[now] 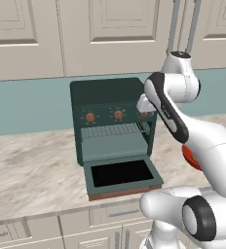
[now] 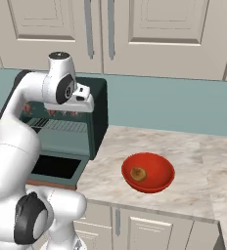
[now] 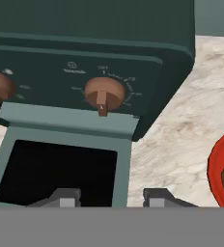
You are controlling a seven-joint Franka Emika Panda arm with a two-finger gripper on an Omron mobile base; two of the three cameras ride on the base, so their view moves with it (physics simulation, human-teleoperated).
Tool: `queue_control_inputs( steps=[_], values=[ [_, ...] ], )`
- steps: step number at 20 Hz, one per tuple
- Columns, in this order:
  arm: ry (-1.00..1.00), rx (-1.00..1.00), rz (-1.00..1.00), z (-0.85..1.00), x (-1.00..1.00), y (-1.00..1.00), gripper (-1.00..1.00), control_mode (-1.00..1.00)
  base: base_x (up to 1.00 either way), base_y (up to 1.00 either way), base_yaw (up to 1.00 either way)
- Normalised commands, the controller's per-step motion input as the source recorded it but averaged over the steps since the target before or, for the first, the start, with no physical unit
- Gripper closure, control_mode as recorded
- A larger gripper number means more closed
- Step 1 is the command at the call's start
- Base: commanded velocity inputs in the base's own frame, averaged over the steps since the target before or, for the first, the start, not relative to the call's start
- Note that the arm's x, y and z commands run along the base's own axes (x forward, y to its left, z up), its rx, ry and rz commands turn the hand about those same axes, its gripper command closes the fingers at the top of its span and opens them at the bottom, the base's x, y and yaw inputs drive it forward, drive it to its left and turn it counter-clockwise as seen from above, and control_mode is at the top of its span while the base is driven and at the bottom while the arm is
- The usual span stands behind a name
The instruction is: Pick up the heated bread from the toaster oven and place it in the bowl. Then move the bread bowl to the dining counter.
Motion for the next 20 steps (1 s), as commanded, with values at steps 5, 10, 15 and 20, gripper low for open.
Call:
queue_control_inputs(
  steps=[5, 10, 15, 20],
  values=[
    [-0.04, 0.01, 0.00, 0.00, -0.20, 0.00, -1.00, -1.00, 0.00, 0.00, 0.00],
    [0.00, 0.01, -0.02, -0.34, -0.45, 0.55, -1.00, -1.00, 0.00, 0.00, 0.00],
    [-0.10, 0.11, -0.14, -0.80, -0.29, 0.85, -1.00, -1.00, 0.00, 0.00, 0.00],
    [-0.23, 0.13, -0.18, -0.55, 0.00, 0.67, -1.00, -1.00, 0.00, 0.00, 0.00]
  ],
)
